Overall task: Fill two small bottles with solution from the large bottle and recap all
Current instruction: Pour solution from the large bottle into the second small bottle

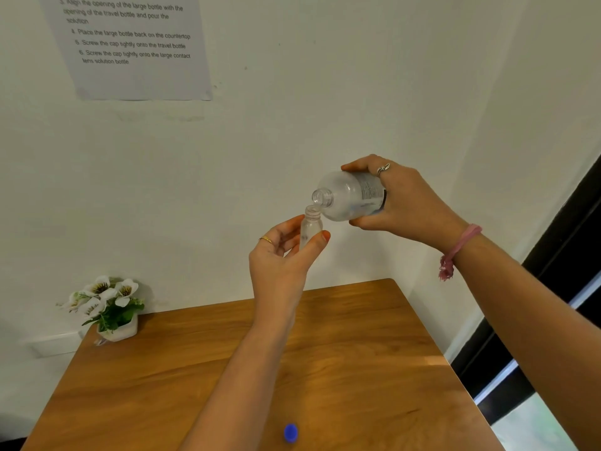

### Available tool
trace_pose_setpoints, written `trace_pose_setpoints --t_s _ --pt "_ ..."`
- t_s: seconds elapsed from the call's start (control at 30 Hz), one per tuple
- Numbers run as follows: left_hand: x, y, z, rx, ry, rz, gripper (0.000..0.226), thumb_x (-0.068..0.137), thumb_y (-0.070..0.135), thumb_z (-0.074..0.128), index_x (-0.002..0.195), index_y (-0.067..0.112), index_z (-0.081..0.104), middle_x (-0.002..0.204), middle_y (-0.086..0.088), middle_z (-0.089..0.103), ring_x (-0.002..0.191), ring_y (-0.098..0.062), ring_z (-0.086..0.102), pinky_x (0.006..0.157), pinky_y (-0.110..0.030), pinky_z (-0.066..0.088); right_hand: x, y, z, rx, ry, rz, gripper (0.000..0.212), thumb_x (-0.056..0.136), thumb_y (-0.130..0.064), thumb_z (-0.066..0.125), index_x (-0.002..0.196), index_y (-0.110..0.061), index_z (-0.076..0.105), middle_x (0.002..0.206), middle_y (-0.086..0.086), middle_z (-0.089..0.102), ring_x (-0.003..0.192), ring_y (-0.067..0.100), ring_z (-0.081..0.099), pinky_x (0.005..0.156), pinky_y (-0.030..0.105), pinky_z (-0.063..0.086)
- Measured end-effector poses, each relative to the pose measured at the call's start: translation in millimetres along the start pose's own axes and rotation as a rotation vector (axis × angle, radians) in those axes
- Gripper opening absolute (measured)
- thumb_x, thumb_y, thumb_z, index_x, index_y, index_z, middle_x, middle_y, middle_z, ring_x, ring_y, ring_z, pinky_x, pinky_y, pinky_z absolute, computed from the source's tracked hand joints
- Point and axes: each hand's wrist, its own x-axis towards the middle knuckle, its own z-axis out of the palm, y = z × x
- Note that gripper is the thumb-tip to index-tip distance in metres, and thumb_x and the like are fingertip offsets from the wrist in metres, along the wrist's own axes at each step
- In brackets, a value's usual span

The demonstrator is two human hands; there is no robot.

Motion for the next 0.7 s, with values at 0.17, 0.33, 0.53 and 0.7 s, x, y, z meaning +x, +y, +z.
trace_pose_setpoints --t_s 0.17,0.33,0.53,0.7 --pt "0 -2 0 0.004 -0.001 -0.011 0.037 0.070 0.017 0.082 0.104 0.023 0.068 0.099 0.007 0.074 0.094 -0.007 0.069 0.073 -0.015 0.054 -6 2 10 0.105 -0.012 0.068 0.066 0.065 -0.019 0.083 0.122 -0.025 0.049 0.109 -0.015 0.053 0.093 -0.006 0.053 0.076 -0.002 0.041" --pt "-2 -5 0 -0.002 -0.010 -0.023 0.035 0.071 0.014 0.082 0.101 0.025 0.067 0.098 0.007 0.074 0.092 -0.005 0.069 0.071 -0.014 0.054 -15 6 23 0.206 -0.022 0.132 0.068 0.063 -0.021 0.084 0.117 -0.031 0.045 0.109 -0.013 0.054 0.093 -0.010 0.052 0.073 0.000 0.043" --pt "-8 -14 -4 0.040 -0.004 -0.049 0.035 0.071 0.017 0.082 0.100 0.029 0.065 0.100 0.009 0.072 0.094 -0.005 0.069 0.071 -0.014 0.055 -30 18 42 0.354 0.028 0.242 0.073 0.060 -0.022 0.085 0.119 -0.033 0.043 0.107 -0.023 0.051 0.098 -0.003 0.054 0.073 0.003 0.046" --pt "-17 -28 -12 0.049 -0.008 -0.096 0.035 0.071 0.015 0.082 0.099 0.026 0.065 0.101 0.007 0.073 0.093 -0.005 0.069 0.078 -0.020 0.056 -51 27 62 0.465 0.061 0.319 0.074 0.061 -0.015 0.085 0.120 -0.030 0.042 0.112 -0.013 0.053 0.100 0.010 0.055 0.064 0.005 0.049"
